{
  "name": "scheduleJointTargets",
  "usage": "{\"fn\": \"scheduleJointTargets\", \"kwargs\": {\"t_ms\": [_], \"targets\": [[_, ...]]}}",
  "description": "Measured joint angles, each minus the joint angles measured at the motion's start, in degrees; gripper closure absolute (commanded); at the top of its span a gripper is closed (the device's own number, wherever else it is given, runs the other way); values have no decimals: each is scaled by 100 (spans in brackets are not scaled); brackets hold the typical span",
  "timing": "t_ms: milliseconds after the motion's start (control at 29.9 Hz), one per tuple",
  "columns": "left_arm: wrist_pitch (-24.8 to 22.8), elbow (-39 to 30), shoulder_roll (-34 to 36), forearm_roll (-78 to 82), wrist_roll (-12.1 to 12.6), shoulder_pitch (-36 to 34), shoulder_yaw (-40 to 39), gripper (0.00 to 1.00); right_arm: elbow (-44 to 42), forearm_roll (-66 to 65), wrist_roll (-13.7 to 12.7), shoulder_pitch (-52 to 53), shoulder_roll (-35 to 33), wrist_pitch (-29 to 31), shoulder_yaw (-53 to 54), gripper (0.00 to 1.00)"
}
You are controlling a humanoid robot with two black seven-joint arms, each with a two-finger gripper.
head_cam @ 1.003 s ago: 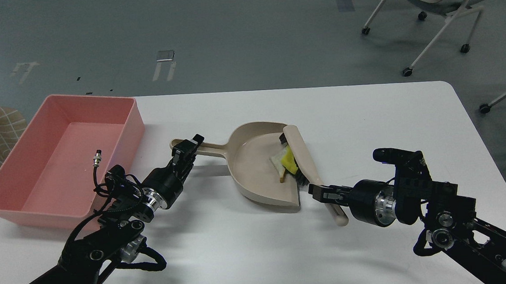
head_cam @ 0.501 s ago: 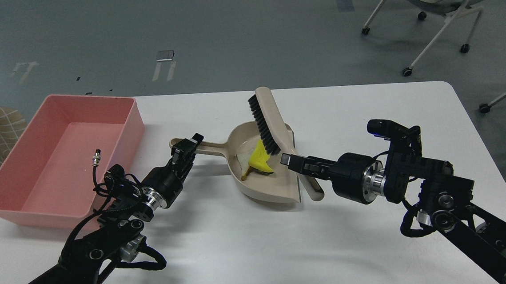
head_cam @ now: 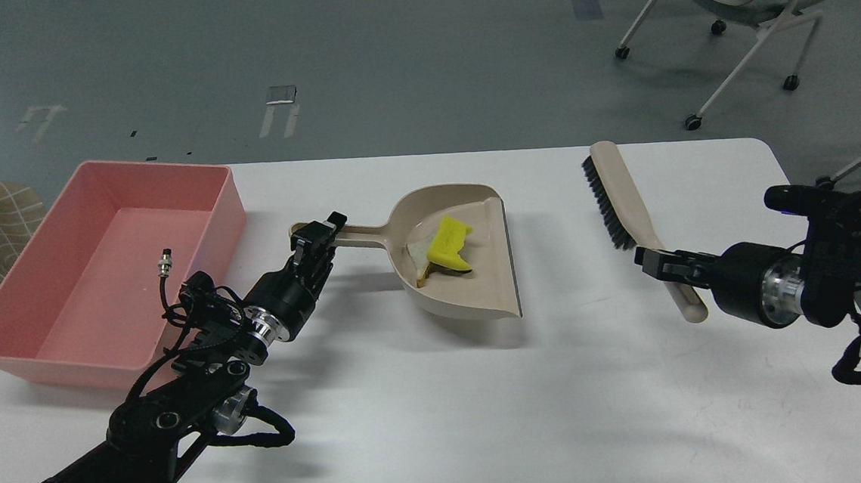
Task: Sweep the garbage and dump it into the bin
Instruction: 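Lift the brush away and set it down on the table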
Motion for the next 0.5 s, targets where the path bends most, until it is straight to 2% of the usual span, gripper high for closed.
{"fn": "scheduleJointTargets", "kwargs": {"t_ms": [167, 301, 501], "targets": [[0, 0, 38, -20, 0, -69, -2, 100, -354, 15, 48, -150, -334, 0, 98, 100], [0, 0, 57, -24, 0, -131, -2, 100, -747, 16, 99, -223, -374, 0, 106, 100], [0, 3, 125, -33, 0, -264, -7, 100, -851, 6, 156, -403, -375, 0, 130, 100]]}}
